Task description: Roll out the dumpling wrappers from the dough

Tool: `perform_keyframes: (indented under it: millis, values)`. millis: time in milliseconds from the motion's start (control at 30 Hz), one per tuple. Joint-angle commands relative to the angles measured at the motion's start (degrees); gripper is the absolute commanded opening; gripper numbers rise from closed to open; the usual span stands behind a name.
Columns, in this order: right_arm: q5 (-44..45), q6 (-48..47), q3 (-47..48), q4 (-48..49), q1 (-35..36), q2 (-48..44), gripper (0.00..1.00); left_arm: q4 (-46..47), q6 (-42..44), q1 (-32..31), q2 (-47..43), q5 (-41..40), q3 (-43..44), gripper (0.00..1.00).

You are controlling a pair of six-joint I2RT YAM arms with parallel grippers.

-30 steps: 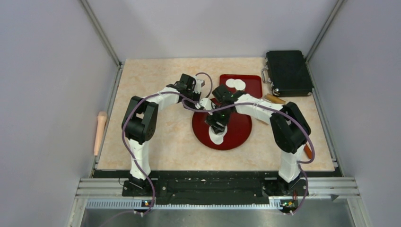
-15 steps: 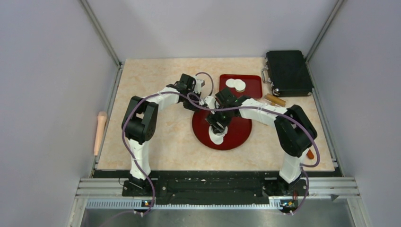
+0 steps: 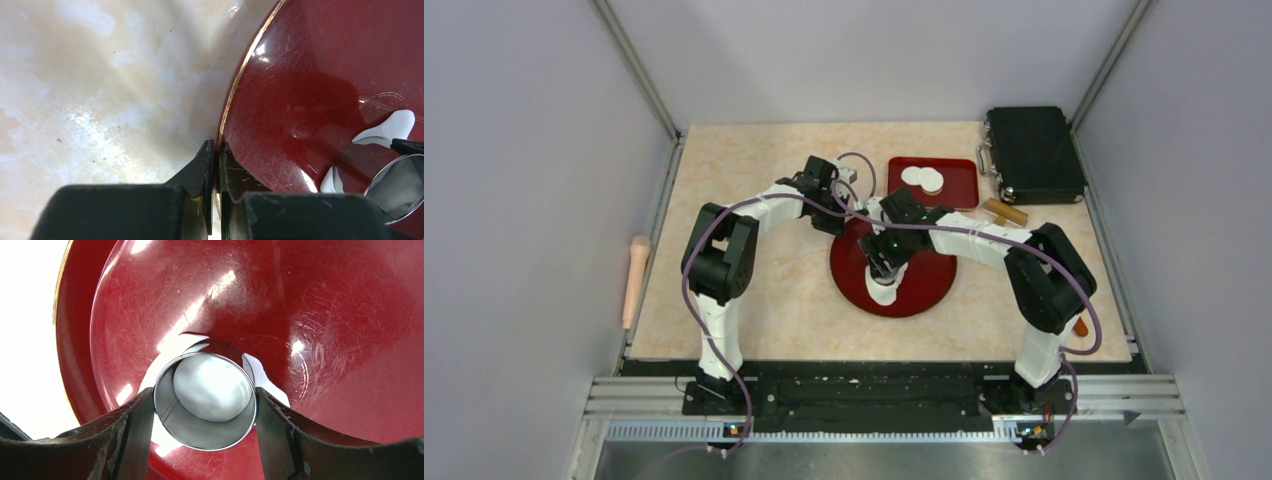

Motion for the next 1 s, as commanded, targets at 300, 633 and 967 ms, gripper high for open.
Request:
perform_keyframes:
  millis: [300,633,967]
  values:
    - [3.06,3.86,-3.34,-4.06,0.22,4.70,0.31,0.62,0.69,0.82,-1.85,-7.02,-0.57,0.00]
    - [1.21,-12.42,2.68,-14.21,-0.88,6.68,0.43,0.68,0.70,0.88,-2.20,-6.58,-0.74,0.00]
    - [-3.17,-19.23,10.04,-21.70,-3.38,12.89,0.44,1.00,0.79,0.94,-3.17,-6.44,-1.39,0.00]
